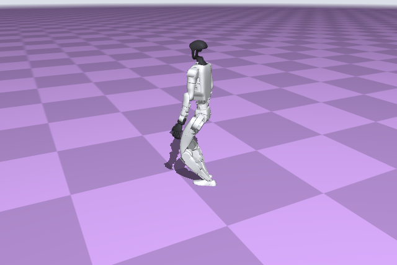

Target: Walk

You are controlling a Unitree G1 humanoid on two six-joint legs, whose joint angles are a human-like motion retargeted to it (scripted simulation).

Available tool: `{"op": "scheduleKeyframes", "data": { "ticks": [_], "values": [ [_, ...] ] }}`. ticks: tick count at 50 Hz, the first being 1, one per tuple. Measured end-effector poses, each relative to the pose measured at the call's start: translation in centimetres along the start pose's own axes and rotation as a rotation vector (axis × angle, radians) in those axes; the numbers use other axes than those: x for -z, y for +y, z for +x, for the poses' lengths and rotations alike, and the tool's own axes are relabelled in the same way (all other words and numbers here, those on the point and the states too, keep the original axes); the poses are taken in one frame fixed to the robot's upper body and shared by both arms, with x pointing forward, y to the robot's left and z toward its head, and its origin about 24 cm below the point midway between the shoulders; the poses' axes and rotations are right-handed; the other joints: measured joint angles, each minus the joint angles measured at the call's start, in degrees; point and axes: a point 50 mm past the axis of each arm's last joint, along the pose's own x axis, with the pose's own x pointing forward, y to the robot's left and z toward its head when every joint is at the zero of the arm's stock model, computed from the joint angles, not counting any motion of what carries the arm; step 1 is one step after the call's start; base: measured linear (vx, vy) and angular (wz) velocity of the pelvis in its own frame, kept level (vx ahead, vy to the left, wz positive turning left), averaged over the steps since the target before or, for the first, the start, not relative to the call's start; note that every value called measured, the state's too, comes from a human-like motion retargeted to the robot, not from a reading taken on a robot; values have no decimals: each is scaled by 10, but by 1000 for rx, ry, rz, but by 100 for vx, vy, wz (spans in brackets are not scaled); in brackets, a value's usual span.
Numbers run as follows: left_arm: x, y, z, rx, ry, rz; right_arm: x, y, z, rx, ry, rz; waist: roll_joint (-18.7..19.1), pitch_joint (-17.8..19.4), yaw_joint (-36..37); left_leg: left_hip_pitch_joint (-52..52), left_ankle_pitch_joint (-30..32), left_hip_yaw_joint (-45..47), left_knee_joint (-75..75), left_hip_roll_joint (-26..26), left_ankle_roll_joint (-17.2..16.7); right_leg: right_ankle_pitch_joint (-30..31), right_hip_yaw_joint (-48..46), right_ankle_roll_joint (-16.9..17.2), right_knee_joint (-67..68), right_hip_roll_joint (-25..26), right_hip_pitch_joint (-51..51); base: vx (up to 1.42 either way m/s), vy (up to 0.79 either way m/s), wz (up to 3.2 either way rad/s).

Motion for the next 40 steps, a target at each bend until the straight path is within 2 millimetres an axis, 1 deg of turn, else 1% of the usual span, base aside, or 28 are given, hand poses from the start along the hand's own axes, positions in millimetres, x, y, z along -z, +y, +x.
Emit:
{"op": "scheduleKeyframes", "data": {
  "ticks": [7, 8, 10, 16, 19, 22, 25, 27, 30, 32, 34, 35, 37, 40],
  "values": [
    [4, 2, 0, -19, 16, -61, -1, -9, 2, -1, 0, 52, -2, 5, 25, 9, 53, -75, -110, -49, -12, 15, 46, 12, -72, 20, 53, 19, 6, -83],
    [7, 0, -1, -19, 23, -67, -1, -8, 2, -1, 1, 57, -1, 7, 27, 7, 54, -79, -101, -51, -13, 11, 50, 13, -63, 23, 52, 16, 7, -76],
    [6, 2, 0, -26, 25, -87, -4, -13, 3, 6, -7, 75, -1, 9, 30, 27, 62, -84, -128, -55, -8, 16, 63, 14, -94, 27, 75, 19, 7, -69],
    [18, 1, -2, -38, 65, -146, -1, -18, 4, 25, 2, 112, 4, 24, 32, 41, 45, -75, -91, -50, 4, 2, 87, 17, -80, 40, 92, 15, 6, -63],
    [21, 5, -2, -46, 81, -178, -2, -23, 5, 44, 7, 133, 11, 35, 36, 54, 49, -74, -84, -47, 8, 8, 103, 18, -101, 48, 114, 16, 6, -65],
    [28, 11, -2, -57, 104, -193, 1, -24, 5, 56, 26, 151, 19, 48, 42, 51, 66, -93, -51, -50, 1, 11, 121, 18, -98, 62, 128, 12, 5, -81],
    [40, 17, -2, -63, 137, -191, 10, -22, 3, 64, 63, 163, 26, 61, 48, 45, 92, -133, -22, -71, -16, 12, 141, 18, -81, 73, 137, 10, 6, -88],
    [49, 19, -4, -67, 164, -183, 19, -21, 1, 73, 95, 164, 28, 69, 47, 42, 92, -145, -3, -83, -18, 6, 148, 19, -47, 77, 133, 9, 7, -73],
    [59, 26, -5, -82, 196, -167, 30, -23, -1, 91, 138, 171, 21, 78, 41, 49, 90, -147, 1, -104, -14, -7, 150, 22, 3, 66, 128, 9, 8, -60],
    [59, 34, -4, -102, 201, -152, 34, -25, -2, 101, 153, 176, 4, 82, 34, 62, 90, -136, -17, -124, -7, -17, 140, 27, 52, 39, 114, 9, 8, -52],
    [57, 41, -3, -125, 199, -132, 37, -25, -3, 101, 160, 177, -11, 88, 24, 72, 85, -122, -23, -139, 0, -13, 127, 33, 118, 11, 91, 7, 7, -44],
    [54, 45, -2, -139, 193, -121, 37, -24, -3, 98, 159, 178, -21, 90, 19, 78, 86, -113, -32, -149, 4, -6, 121, 37, 154, -8, 77, 7, 6, -46],
    [43, 53, 0, -169, 164, -96, 34, -21, -3, 89, 146, 179, -30, 92, 11, 86, 86, -96, -44, -151, 6, -9, 91, 18, 211, -54, 45, 8, 6, -50],
    [16, 63, 4, -214, 91, -69, 26, -17, -2, 71, 114, 177, -39, 88, -4, 95, 95, -81, -74, -150, 4, -11, 62, 4, 244, -94, 0, 11, 3, -34]
  ]
}}
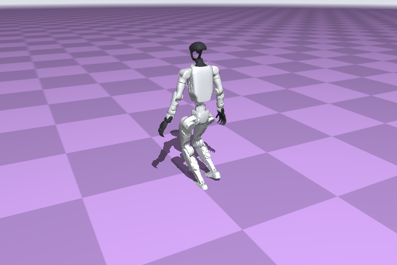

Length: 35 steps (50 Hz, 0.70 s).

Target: Walk

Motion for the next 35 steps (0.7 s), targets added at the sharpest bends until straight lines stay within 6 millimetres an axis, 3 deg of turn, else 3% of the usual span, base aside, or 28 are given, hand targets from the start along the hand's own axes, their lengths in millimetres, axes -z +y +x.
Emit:
{"op": "scheduleKeyframes", "data": {
  "ticks": [5, 10, 15, 20, 25, 35],
  "values": [
    [-58, 2, -2, -31, -173, -2, -18, 8, 0, -25, -69, -5, 8, -14, -21, 7, 21, 17, -47, 27, -17, 19, -52, -1, -79, -12, -56, 15, -2, -26],
    [-110, -3, -12, -15, -346, -5, -37, 7, 1, -19, -134, 1, 29, -27, -25, 7, 18, 32, -57, 61, -27, 65, -79, 14, -199, 21, -76, 19, -6, -35],
    [-136, -17, -22, 39, -427, 10, -52, 0, 3, 7, -177, 12, 48, -27, -26, 10, -2, 31, -14, 86, -34, 69, -91, 3, -222, 48, -60, 20, -7, -29],
    [-130, -37, -26, 127, -407, 42, -65, -7, 4, 21, -209, 14, 76, -18, -20, -6, 21, 11, 92, 116, -66, 62, -93, -14, -220, 93, -35, 18, -5, -34],
    [-105, -55, -26, 214, -333, 87, -74, -11, 4, 19, -238, 3, 98, -9, -6, -32, 65, 6, 214, 161, -73, 54, -89, -30, -218, 132, -11, 15, -1, -29],
    [3, -66, -20, 298, 0, 107, -87, -7, 2, -25, -286, -20, 94, -5, 36, -18, 68, -53, 214, 152, -60, 50, -45, -34, -242, 164, 51, 13, 3, -38]
  ]
}}
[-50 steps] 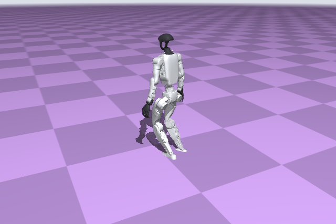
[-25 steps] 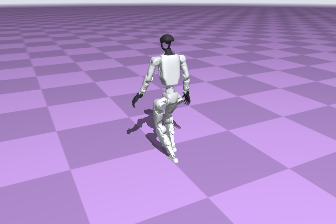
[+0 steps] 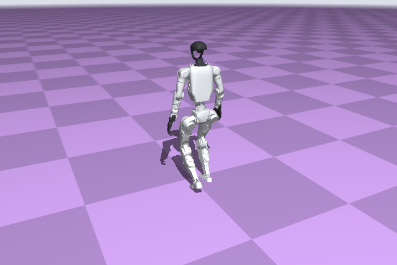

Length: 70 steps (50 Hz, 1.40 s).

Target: Walk

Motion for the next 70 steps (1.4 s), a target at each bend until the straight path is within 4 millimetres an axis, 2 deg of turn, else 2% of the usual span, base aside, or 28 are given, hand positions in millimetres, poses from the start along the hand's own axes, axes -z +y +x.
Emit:
{"op": "scheduleKeyframes", "data": {
  "ticks": [5, 8, 11, 13, 16, 23, 27, 30, 33, 35, 38, 42, 45, 51, 54, 57, 60, 63, 67, 70],
  "values": [
    [45, -2, -4, 22, 126, -55, -2, 4, -1, -36, -8, 3, -3, -1, 7, 36, 8, -11, -53, -5, -3, 13, 9, 7, -31, 1, 33, 9, 4, -18],
    [52, -2, -5, 32, 144, -84, -1, 7, -1, -54, -1, 17, -7, -4, 4, 55, 7, -2, -85, -4, 0, 25, 6, 14, -44, -7, 45, 5, 5, 5],
    [44, 2, -3, 27, 122, -99, 2, 12, -2, -73, 15, 38, -17, -6, -4, 76, -1, 17, -120, -6, 8, 31, 0, 23, -39, -25, 47, 1, 6, 22],
    [30, 5, -1, 23, 80, -106, 9, 15, -4, -87, 47, 50, -28, -7, -12, 92, -8, 34, -146, -12, 16, 32, -6, 31, -20, -44, 41, -2, 7, 34],
    [-3, 9, 1, 20, -10, -106, 26, 15, -7, -97, 120, 67, -52, -8, -27, 117, -18, 61, -197, -34, 31, 34, -18, 43, 39, -90, 15, -4, 6, 40],
    [-110, 23, -10, 9, -323, -47, 58, 6, -13, -88, 250, 135, -113, -8, -60, 177, -27, 81, -341, -113, 61, 82, -28, 68, 207, -220, -77, -2, 3, 34],
    [-154, 28, -25, 3, -480, -26, 69, 5, -18, -81, 286, 160, -122, -5, -64, 194, -24, 68, -365, -125, 63, 80, -30, 69, 229, -240, -84, 6, -5, 12],
    [-165, 28, -30, 3, -538, -27, 78, 8, -23, -83, 311, 159, -116, -4, -58, 183, -23, 58, -328, -116, 56, 73, -36, 65, 210, -224, -63, 10, -9, -5],
    [-162, 24, -30, 8, -548, -23, 80, 7, -24, -71, 311, 127, -96, -4, -43, 143, -14, 46, -227, -91, 38, 52, -48, 53, 166, -182, -27, 11, -10, -23],
    [-152, 19, -27, 19, -527, -14, 74, 5, -21, -63, 284, 96, -72, -2, -29, 104, 22, 45, -128, -56, 17, 29, -58, 37, 131, -140, -2, 12, -8, -32],
    [-127, 11, -18, 37, -442, 7, 56, 2, -14, -54, 219, 52, -37, 5, -6, 33, 69, 55, 27, 10, 13, -8, -66, 10, 78, -81, 29, 16, -6, -33],
    [-76, 4, -5, 55, -256, 15, 19, -7, -1, -31, 88, 6, -17, 15, 29, -66, 56, 52, 146, 49, 35, -37, -51, -8, 5, -32, 72, 24, -4, -45],
    [-26, -1, 0, 72, -87, -1, -12, -12, 5, -23, -26, -18, -15, 21, 52, -124, 31, 51, 145, 43, 47, -43, -36, -8, -34, -21, 106, 31, -1, -61],
    [73, -11, -9, 119, 198, -79, -63, -11, 7, -40, -217, -35, -25, 23, 75, -165, 6, 55, -24, 1, 45, -34, -17, 9, -86, -36, 168, 36, 4, -57],
    [106, -16, -18, 143, 284, -116, -72, -7, 6, -62, -252, -39, -36, 18, 77, -155, 12, 60, -114, -33, 41, -38, -10, 19, -82, -58, 184, 35, 8, -26],
    [123, -22, -24, 168, 332, -138, -66, -1, 5, -93, -229, -46, -53, 14, 70, -129, 20, 72, -158, -66, 50, -50, -3, 30, -37, -92, 185, 32, 9, 3],
    [119, -20, -23, 176, 320, -136, -50, 10, 4, -149, -164, -50, -75, 8, 58, -100, 27, 84, -181, -102, 64, -33, -4, 48, 51, -138, 165, 27, 9, 19],
    [96, -19, -16, 182, 262, -119, -27, 21, 2, -215, -69, -52, -109, 2, 37, -66, 33, 98, -226, -150, 79, 17, -4, 67, 180, -205, 117, 24, 8, 37],
    [41, -5, -3, 147, 103, -60, 7, 28, -4, -275, 64, -43, -141, -5, 3, -12, 48, 92, -312, -201, 86, 74, 4, 71, 319, -280, 37, 24, 5, 48],
    [-13, 8, 1, 103, -46, -14, 29, 29, -9, -290, 149, -25, -148, -6, -21, 34, 61, 73, -373, -217, 80, 72, 5, 57, 367, -315, -18, 25, 0, 51]
  ]
}}
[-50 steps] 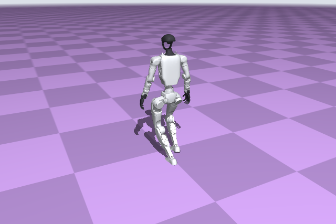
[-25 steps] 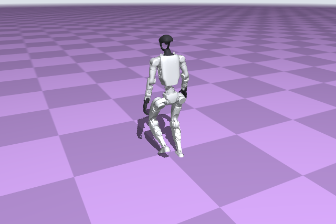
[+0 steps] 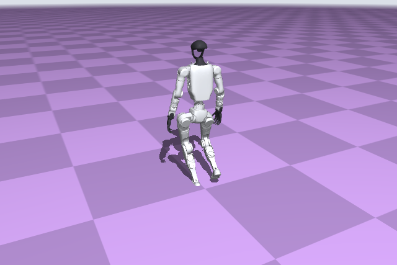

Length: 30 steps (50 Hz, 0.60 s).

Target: Walk

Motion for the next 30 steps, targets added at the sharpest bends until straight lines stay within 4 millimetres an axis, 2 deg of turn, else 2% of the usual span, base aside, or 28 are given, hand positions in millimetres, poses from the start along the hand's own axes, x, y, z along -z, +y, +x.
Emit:
{"op": "scheduleKeyframes", "data": {
  "ticks": [6, 8, 10, 12, 14, 15, 17, 20, 25, 28, 30],
  "values": [
    [-106, 21, -11, -66, -300, 35, 31, 2, -5, 0, 101, 87, 4, 2, -42, 76, 10, -35, -81, 4, -18, -26, -10, -13, -36, -17, -81, 24, -5, 44],
    [-130, 22, -17, -74, -382, 37, 43, 5, -8, 1, 132, 114, -4, 2, -54, 84, 1, -34, -67, 1, -19, -32, -7, -8, -59, -21, -95, 18, -7, 35],
    [-159, 28, -27, -87, -469, 30, 43, 3, -8, 11, 137, 146, 12, 3, -57, 109, -1, -39, -98, 25, -23, -24, -15, -3, -103, 6, -104, 18, -6, 12],
    [-171, 26, -32, -85, -515, 31, 51, 4, -10, 18, 154, 172, 3, 3, -62, 112, -15, -33, -70, 23, -22, -25, -10, 4, -121, 9, -101, 14, -6, 3],
    [-180, 26, -36, -84, -546, 29, 50, 1, -10, 37, 148, 200, 13, 3, -59, 122, -26, -34, -62, 42, -26, -25, -17, 3, -148, 31, -90, 12, -5, -15],
    [-179, 24, -35, -79, -547, 29, 52, 1, -10, 45, 150, 211, 8, 3, -60, 119, -32, -31, -40, 39, -27, -31, -14, 3, -150, 31, -84, 9, -6, -15],
    [-176, 23, -34, -74, -540, 26, 46, -6, -9, 73, 128, 231, 30, 3, -54, 116, -43, -33, -8, 71, -37, -32, -26, 0, -184, 71, -59, 11, -7, -24],
    [-155, 16, -25, -51, -476, 23, 41, -11, -8, 100, 102, 245, 48, 4, -45, 87, -50, -28, 95, 106, -53, -39, -33, -5, -217, 116, -22, 9, -7, -26],
    [-97, 5, -8, -18, -290, 14, 20, -22, -6, 139, 32, 207, 107, 12, -13, -5, 15, -2, 356, 230, -74, -73, -54, -42, -286, 220, 36, 13, -7, -36],
    [-62, 4, -2, -20, -173, -7, -4, -36, -4, 175, -40, 162, 129, 20, 15, -70, 33, 0, 476, 287, -58, -92, -50, -62, -338, 268, 69, 23, -7, -40],
    [-37, 5, 0, -24, -95, -30, -22, -45, -4, 200, -94, 133, 134, 25, 34, -111, 23, -2, 520, 302, -44, -101, -41, -69, -372, 287, 92, 28, -6, -44]
  ]
}}
